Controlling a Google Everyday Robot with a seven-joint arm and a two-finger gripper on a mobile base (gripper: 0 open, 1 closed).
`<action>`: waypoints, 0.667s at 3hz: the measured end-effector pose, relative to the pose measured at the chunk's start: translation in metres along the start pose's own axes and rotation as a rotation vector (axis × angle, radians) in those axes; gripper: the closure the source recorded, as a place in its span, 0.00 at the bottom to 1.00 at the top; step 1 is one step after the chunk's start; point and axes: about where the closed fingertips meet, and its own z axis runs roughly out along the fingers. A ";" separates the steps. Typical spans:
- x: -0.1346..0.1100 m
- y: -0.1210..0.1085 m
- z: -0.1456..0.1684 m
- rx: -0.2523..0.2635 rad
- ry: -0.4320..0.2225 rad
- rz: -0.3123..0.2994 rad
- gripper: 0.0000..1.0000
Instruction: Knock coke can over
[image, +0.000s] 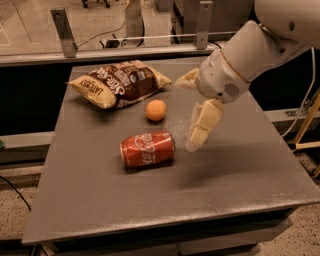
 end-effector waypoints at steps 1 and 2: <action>0.016 0.001 -0.049 0.113 -0.100 0.002 0.00; 0.016 0.002 -0.050 0.114 -0.102 0.002 0.00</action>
Offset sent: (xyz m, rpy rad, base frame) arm 0.0002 -0.0336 0.0242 0.0890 -0.0699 -0.0501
